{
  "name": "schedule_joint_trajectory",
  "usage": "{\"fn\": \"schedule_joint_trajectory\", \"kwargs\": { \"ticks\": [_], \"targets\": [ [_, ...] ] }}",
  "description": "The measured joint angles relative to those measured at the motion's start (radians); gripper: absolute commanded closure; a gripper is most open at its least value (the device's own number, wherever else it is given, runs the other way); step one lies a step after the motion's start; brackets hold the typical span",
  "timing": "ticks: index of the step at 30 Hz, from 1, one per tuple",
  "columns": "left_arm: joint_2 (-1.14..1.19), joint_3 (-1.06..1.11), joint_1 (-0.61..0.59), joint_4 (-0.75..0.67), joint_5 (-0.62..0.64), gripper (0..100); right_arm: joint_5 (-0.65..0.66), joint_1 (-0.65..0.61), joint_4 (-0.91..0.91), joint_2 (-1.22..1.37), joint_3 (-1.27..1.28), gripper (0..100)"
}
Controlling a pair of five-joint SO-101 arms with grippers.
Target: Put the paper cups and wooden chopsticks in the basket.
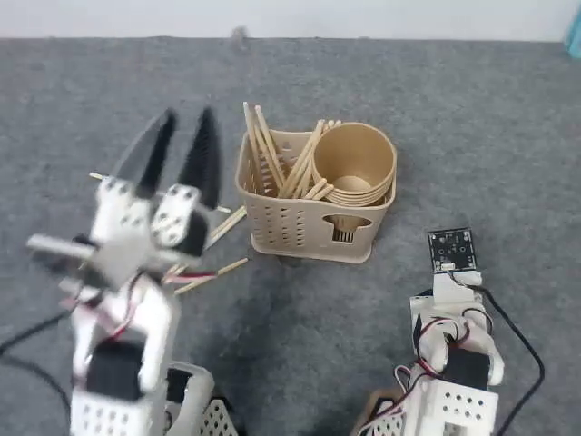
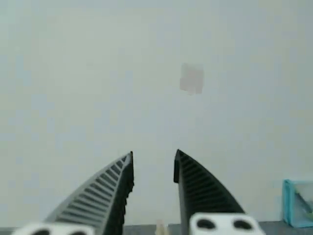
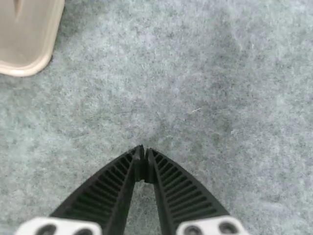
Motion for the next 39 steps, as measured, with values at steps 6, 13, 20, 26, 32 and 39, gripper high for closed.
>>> {"fn": "schedule_joint_trajectory", "kwargs": {
  "ticks": [6,13,20,26,32,39],
  "targets": [
    [-0.064,0.005,-0.275,0.239,0.002,87,0.0,0.0,0.0,0.0,0.0,99.2],
    [0.084,0.051,-0.522,0.247,0.1,87,0.0,0.0,0.0,0.0,0.0,99.2],
    [0.466,-0.017,-0.578,0.247,0.216,87,0.0,0.0,0.0,0.0,0.0,99.2],
    [0.855,-0.19,-0.608,0.25,0.287,87,0.0,0.0,0.0,0.0,0.0,99.2],
    [1.231,-0.405,-0.667,0.29,0.353,87,0.0,0.0,0.0,0.0,0.0,99.2],
    [1.57,-0.681,-0.687,0.436,0.359,87,0.0,0.0,0.0,0.0,0.0,99.2]
  ]
}}
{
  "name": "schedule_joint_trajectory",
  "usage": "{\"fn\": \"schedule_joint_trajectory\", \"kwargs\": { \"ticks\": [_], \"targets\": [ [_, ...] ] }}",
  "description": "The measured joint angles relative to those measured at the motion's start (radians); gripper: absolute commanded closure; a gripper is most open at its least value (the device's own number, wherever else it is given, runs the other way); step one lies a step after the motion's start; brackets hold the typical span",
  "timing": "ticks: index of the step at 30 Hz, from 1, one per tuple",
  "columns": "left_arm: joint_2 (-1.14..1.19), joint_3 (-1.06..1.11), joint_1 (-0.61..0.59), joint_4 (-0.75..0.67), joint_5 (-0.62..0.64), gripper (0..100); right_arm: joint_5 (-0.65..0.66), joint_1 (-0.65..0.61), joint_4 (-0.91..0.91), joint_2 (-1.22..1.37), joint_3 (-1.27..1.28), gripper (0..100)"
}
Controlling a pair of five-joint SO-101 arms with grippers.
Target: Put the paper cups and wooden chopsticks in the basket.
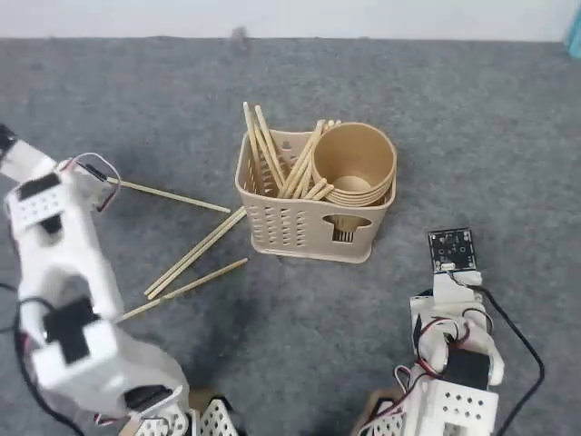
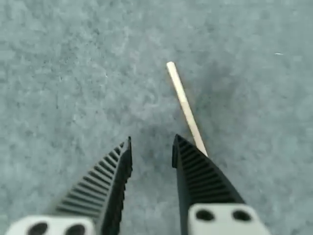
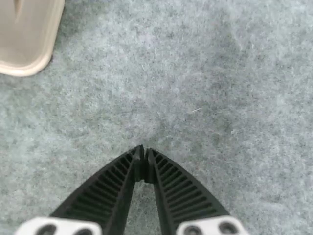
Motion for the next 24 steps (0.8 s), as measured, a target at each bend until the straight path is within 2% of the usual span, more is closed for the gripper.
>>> {"fn": "schedule_joint_trajectory", "kwargs": {
  "ticks": [7,24],
  "targets": [
    [0.209,-0.229,0.0,0.071,0.066,87,0.0,0.0,0.0,0.0,0.0,99.2],
    [0.605,-0.608,-0.002,0.074,0.166,87,0.0,0.0,0.0,0.0,0.0,99.2]
  ]
}}
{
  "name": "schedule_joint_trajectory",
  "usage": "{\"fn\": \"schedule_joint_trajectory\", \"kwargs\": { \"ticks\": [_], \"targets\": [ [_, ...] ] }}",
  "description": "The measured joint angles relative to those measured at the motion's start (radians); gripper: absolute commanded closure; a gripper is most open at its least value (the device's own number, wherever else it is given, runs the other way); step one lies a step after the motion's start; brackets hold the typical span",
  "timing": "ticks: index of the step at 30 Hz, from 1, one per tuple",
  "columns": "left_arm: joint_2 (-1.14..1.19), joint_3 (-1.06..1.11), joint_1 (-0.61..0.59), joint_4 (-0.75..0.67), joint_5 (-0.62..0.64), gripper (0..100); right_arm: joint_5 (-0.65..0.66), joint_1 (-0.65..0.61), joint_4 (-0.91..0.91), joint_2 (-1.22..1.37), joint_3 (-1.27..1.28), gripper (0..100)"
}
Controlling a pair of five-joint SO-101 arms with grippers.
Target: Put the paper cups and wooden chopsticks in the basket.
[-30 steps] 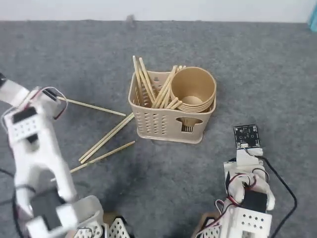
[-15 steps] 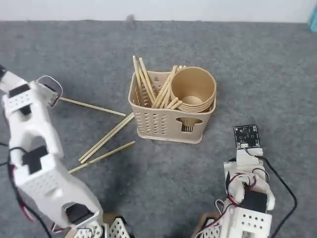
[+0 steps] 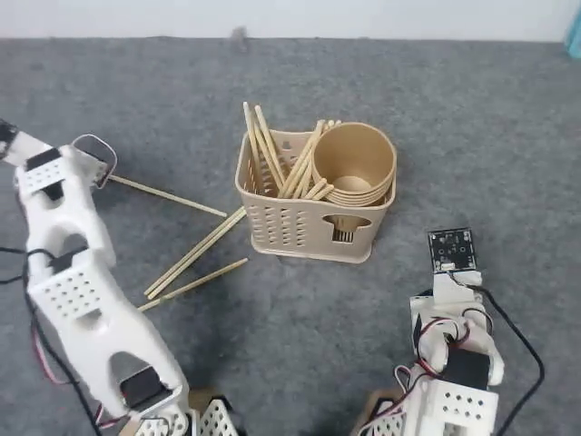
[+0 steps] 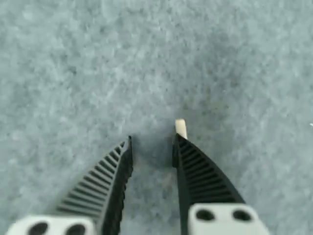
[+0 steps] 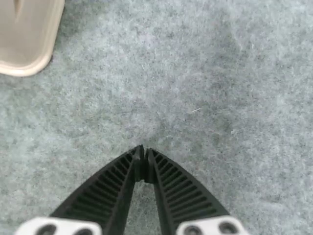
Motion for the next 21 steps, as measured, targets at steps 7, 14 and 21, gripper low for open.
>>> {"fn": "schedule_joint_trajectory", "kwargs": {
  "ticks": [7,14,21],
  "targets": [
    [0.052,-0.048,0.008,-0.002,0.0,98,0.0,0.0,0.0,0.0,0.0,99.2],
    [0.048,-0.06,0.015,0.017,0.0,98,0.0,0.0,0.0,0.0,0.0,99.2],
    [-0.061,-0.057,0.031,0.14,0.0,96,0.0,0.0,0.0,0.0,0.0,99.2]
  ]
}}
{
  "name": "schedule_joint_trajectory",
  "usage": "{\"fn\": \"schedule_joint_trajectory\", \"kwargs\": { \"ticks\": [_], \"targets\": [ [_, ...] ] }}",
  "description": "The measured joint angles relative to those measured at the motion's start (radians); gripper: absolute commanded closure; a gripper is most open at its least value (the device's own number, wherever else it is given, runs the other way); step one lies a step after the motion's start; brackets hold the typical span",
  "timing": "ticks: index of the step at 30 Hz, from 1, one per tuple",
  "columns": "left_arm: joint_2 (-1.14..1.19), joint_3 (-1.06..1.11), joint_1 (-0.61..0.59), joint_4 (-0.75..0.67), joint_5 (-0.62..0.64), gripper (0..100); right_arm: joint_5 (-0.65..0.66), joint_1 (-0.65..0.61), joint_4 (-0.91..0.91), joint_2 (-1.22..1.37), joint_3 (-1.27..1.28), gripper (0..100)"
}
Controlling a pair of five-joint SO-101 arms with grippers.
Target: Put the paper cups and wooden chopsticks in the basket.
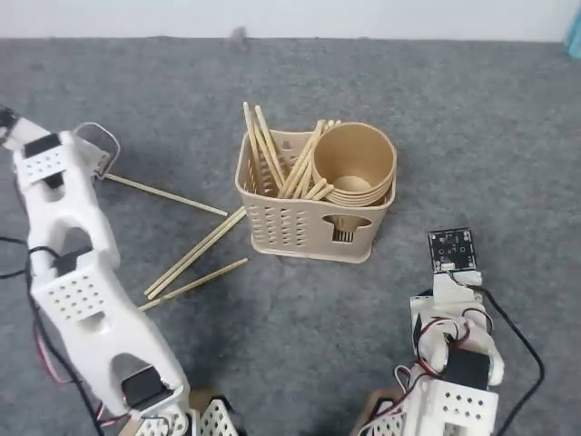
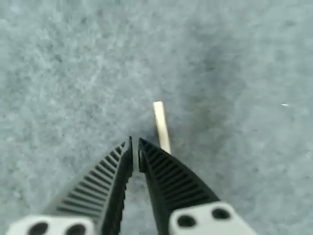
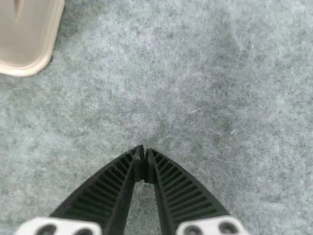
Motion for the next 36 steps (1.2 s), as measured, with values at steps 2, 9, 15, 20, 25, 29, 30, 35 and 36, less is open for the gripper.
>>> {"fn": "schedule_joint_trajectory", "kwargs": {
  "ticks": [2,9,15,20,25,29,30,35,36],
  "targets": [
    [-0.028,0.0,0.0,0.008,0.0,91,0.0,0.0,0.0,0.0,0.0,99.2],
    [-0.044,0.0,0.021,0.011,0.002,74,0.0,0.0,0.0,0.0,0.0,99.2],
    [-0.008,0.0,0.031,-0.023,0.068,79,0.0,0.0,0.0,0.0,0.0,99.2],
    [0.058,0.0,0.031,-0.071,0.08,85,0.0,0.0,0.0,0.0,0.0,99.2],
    [0.08,0.0,0.031,-0.08,0.08,89,0.0,0.0,0.0,0.0,0.0,99.2],
    [0.08,0.0,0.031,-0.08,0.08,100,0.0,0.0,0.0,0.0,0.0,99.2],
    [0.08,0.0,0.031,-0.08,0.08,99,0.0,0.0,0.0,0.0,0.0,99.2],
    [0.08,0.0,0.031,-0.071,0.086,99,0.0,0.0,0.0,0.0,0.0,99.2],
    [0.08,-0.002,0.031,-0.064,0.081,99,0.0,0.0,0.0,0.0,0.0,99.2]
  ]
}}
